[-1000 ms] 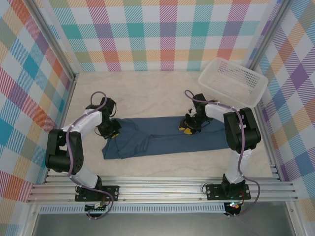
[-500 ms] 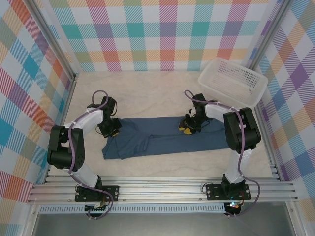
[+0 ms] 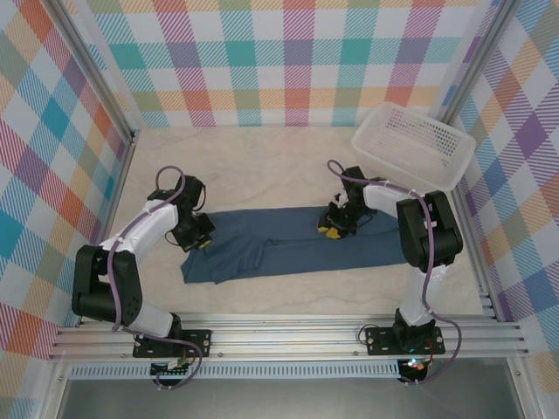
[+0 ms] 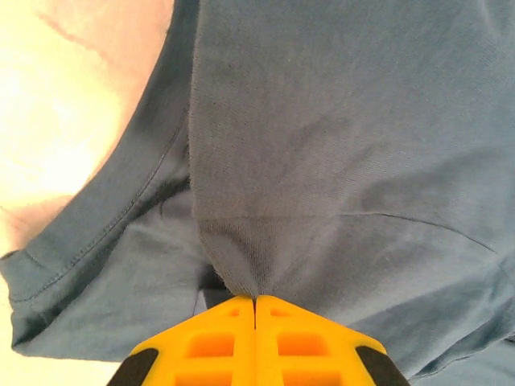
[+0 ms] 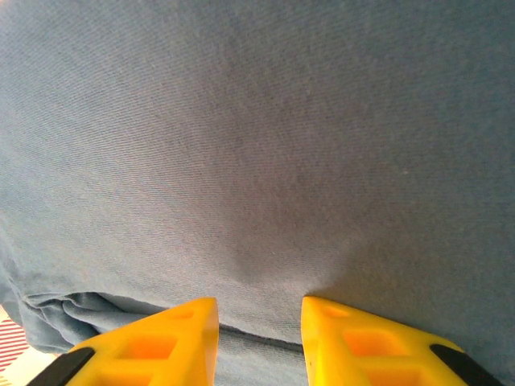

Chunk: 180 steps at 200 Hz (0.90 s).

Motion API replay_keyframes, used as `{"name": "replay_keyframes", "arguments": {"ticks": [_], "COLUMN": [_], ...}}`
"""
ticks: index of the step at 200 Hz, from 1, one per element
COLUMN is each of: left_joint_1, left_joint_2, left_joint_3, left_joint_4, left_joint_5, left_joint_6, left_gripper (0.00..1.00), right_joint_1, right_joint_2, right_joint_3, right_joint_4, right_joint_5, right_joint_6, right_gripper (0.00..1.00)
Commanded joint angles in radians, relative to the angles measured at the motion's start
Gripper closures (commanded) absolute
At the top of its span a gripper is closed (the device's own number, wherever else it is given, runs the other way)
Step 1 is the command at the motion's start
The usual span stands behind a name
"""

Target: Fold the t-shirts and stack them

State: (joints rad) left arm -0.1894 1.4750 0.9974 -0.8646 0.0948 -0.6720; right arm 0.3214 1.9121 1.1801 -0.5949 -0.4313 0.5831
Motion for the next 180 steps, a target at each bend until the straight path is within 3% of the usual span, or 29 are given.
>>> {"name": "replay_keyframes", "arguments": {"ticks": [1,56,180], "left_joint_1": [-0.010,-0.006,0.130], "left_joint_2": [-0.018,0.024,0.232], "left_joint_3": [-0.035,0.000,0.253], "left_joint_4": [-0.030,-0.031,-0.093], "left_joint_5": [0.033,0.036,0.078], "left_joint_6": [-0.058,-0.061,-0.019], "left_gripper": [1.00,1.00,1.00], "right_joint_1": [0.010,0.010,0.010], "right_joint_2": [0.019,0.017,0.021], "right_joint_3": [0.006,0.012,0.011], "right_joint_4": [-0.025,-0.033,-0.038], "right_joint_5": [-0.002,-0.001,0.004], "right_joint_6": [-0.012,-0.012,-0.012], "right_gripper": [0.67,0.67,0.68]}}
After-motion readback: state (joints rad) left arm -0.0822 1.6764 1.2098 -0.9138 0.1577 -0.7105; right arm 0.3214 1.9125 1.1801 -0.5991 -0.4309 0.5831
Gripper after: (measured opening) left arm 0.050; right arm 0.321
